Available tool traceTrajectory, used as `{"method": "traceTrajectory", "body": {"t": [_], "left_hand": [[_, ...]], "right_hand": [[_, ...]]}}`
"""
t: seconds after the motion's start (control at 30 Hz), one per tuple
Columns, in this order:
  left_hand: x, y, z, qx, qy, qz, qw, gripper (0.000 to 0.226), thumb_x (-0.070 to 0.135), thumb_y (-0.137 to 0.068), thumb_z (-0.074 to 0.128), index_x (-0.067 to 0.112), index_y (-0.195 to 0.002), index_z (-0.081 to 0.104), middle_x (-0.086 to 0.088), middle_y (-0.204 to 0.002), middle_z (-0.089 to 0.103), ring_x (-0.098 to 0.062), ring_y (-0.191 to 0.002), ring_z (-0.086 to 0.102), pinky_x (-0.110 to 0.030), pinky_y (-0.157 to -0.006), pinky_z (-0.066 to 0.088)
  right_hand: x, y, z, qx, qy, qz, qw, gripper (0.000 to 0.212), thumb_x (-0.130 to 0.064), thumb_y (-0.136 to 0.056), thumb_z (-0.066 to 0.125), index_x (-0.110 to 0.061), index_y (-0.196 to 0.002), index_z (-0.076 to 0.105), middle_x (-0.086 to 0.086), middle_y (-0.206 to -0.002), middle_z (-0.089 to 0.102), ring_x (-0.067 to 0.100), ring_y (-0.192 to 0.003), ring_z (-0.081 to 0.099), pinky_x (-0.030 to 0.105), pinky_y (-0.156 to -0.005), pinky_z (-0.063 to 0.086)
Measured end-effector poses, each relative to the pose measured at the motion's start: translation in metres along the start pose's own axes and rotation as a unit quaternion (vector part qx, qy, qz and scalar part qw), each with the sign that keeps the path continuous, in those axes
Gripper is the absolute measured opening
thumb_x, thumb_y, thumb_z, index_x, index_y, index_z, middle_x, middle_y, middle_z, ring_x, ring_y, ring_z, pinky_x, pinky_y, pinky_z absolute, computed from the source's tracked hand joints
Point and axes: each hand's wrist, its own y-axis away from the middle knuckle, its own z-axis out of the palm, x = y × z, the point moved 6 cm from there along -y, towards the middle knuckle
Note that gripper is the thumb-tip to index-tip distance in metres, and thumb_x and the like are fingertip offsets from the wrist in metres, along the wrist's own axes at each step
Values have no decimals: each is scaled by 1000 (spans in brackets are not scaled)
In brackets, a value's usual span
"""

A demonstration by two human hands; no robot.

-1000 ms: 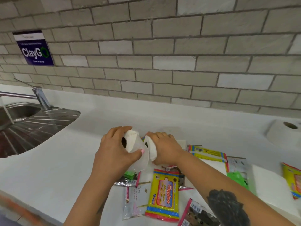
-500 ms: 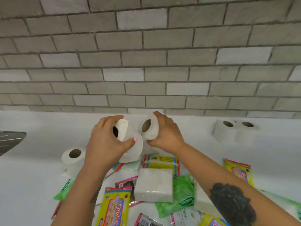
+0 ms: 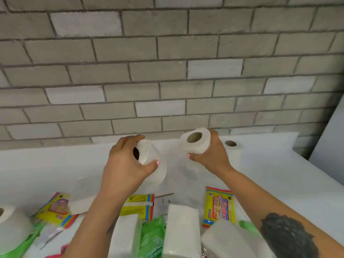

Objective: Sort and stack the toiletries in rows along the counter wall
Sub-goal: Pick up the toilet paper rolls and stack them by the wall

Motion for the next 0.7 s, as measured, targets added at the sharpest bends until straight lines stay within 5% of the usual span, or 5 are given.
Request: {"method": "traceTrajectory", "body": {"t": [0.13,0.33,0.47,0.63,0.7], "left_hand": [[21,-7,37,-20,11,4,1000,70,50,-53,72,36,-119,54,22,-107,45,-12,-105,51,-29,-84,46],[38,-12,77,-59,20,-9,998,66,40,-61,80,40,-120,50,23,-108,43,-10,-104,50,-27,-83,45],[44,-12,97,-76,19,-22,997,66,41,-62,79,41,-120,49,26,-109,42,-10,-102,50,-30,-82,48],[48,-11,112,-94,12,-30,995,66,42,-63,79,41,-122,48,26,-110,41,-10,-104,49,-35,-85,50],[49,-10,116,-101,5,-31,994,67,42,-64,78,40,-123,47,25,-111,40,-9,-106,48,-33,-86,49]], "right_hand": [[55,-3,-43,51,4,58,997,63,-32,-49,89,-44,-93,45,-14,-103,55,17,-106,54,36,-85,49],[132,2,-71,46,45,141,988,65,-51,-43,81,-36,-101,55,-21,-108,58,21,-109,51,33,-81,36],[153,6,-81,69,6,159,985,54,-22,-57,89,-33,-86,44,-14,-92,52,16,-96,49,42,-96,39],[183,9,-75,66,-33,189,979,70,-38,-43,91,-27,-102,55,-6,-102,64,16,-95,63,42,-83,54],[199,7,-70,48,-44,184,981,65,-28,-47,93,-24,-101,58,-5,-101,66,12,-92,65,36,-73,55]]}}
